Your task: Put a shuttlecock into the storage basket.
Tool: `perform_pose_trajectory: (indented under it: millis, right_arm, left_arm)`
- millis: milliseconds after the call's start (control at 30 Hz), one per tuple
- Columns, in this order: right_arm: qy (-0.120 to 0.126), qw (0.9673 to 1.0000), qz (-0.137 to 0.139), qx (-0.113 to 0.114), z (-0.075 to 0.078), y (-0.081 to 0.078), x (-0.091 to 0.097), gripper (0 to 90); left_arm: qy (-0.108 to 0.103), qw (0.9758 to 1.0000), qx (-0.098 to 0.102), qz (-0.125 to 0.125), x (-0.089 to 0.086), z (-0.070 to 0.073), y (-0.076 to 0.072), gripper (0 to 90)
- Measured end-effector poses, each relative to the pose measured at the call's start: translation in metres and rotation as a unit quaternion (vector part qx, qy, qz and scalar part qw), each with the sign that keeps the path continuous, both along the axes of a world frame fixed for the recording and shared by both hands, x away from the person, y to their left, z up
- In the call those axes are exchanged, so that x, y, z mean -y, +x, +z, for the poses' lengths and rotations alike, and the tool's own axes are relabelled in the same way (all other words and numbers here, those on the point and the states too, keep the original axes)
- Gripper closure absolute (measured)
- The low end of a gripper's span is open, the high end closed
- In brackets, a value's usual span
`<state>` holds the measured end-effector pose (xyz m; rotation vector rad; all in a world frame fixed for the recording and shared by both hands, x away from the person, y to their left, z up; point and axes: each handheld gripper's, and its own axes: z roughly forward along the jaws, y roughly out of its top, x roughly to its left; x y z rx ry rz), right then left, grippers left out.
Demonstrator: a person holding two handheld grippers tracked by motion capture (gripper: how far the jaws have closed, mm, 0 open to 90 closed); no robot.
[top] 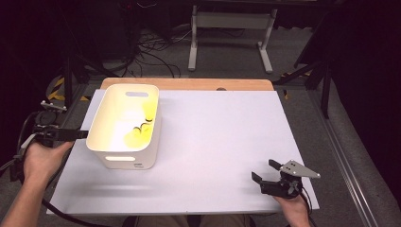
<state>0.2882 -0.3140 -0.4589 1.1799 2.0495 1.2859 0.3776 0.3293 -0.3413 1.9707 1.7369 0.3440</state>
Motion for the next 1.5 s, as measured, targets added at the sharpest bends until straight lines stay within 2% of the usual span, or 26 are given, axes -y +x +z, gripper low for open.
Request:
perform_pose_trajectory:
  millis: [133, 300, 1033, 1500]
  right_arm:
    - [0.0, 1.0, 0.0, 0.0, 0.0, 0.0, 0.0, 13.4]
    - [0.0, 1.0, 0.0, 0.0, 0.0, 0.0, 0.0, 13.3]
    - [0.001, 1.0, 0.002, 0.001, 0.0, -0.001, -0.001, 13.4]
    - [0.001, 1.0, 0.003, 0.002, 0.001, -0.001, -0.002, 13.3]
  left_arm:
    - [0.0, 1.0, -0.002, 0.0, 0.001, -0.003, -0.001, 39.1]
    - [0.013, 0.9999, -0.002, -0.002, 0.004, -0.005, -0.002, 38.7]
    - [0.011, 0.9999, -0.003, 0.003, 0.007, -0.017, -0.007, 38.6]
    - [0.002, 1.0, 0.005, 0.008, 0.006, -0.028, -0.02, 38.7]
